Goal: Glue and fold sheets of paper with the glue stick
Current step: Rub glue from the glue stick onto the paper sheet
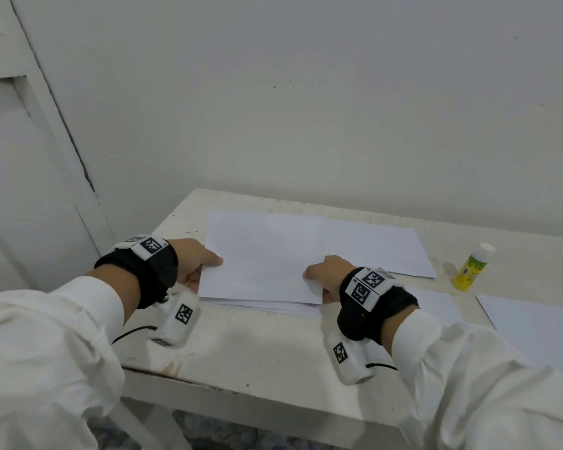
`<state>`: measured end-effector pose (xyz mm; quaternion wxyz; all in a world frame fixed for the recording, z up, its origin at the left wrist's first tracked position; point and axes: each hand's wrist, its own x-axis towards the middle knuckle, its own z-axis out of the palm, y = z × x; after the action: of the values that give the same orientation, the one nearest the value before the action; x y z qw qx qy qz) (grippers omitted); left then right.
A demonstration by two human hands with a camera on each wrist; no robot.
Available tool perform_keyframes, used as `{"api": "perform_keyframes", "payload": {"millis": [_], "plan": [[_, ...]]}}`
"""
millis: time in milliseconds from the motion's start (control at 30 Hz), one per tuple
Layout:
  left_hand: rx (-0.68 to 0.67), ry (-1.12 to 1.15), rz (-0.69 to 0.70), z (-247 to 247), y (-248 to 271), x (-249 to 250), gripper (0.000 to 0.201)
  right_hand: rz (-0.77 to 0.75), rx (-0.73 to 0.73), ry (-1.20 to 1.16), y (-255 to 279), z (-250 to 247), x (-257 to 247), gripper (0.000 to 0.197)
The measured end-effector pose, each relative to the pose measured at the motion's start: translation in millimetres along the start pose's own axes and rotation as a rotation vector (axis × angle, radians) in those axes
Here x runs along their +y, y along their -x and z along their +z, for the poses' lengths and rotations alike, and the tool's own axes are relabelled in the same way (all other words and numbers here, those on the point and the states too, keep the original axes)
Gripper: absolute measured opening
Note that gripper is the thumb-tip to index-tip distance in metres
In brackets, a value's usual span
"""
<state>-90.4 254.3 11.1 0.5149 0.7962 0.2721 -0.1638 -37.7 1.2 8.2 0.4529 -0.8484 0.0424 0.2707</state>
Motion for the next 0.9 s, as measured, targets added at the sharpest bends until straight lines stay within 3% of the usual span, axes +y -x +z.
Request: {"api": "perform_keyframes", "payload": {"millis": [67, 267, 333, 467, 500, 633, 767, 900], "plan": [[0.004, 0.011, 0.010, 0, 2, 1, 0.013, -0.001, -0.018, -0.060, 2, -1, 2, 0.027], [0.032, 0.025, 0.129, 23, 24, 25, 0.004, 0.009, 0.003, -0.242, 24, -29, 14, 0.042], [-0.013, 0.051, 0.178, 46, 34, 38, 0.017, -0.015, 0.069, -0.192, 33, -54, 29, 0.029], [-0.026, 0.061, 0.288, 103, 43, 62, 0.066, 0.015, 0.187, -0.169, 49, -109, 75, 0.017], [-0.033, 0.029, 0.316, 118, 44, 66, 0.065, 0.035, 0.198, -0.190, 54, -122, 87, 0.017], [-0.127, -0.185, 0.352, 170, 45, 76, 0.025, 0.132, 0.237, -0.161, 73, -161, 126, 0.023], [-0.212, -0.357, 0.310, 199, 42, 75, 0.020, 0.208, 0.248, -0.034, 79, -175, 145, 0.026], [-0.212, -0.471, 0.277, 209, 42, 69, 0.018, 0.262, 0.211, -0.016, 77, -172, 151, 0.033]]}}
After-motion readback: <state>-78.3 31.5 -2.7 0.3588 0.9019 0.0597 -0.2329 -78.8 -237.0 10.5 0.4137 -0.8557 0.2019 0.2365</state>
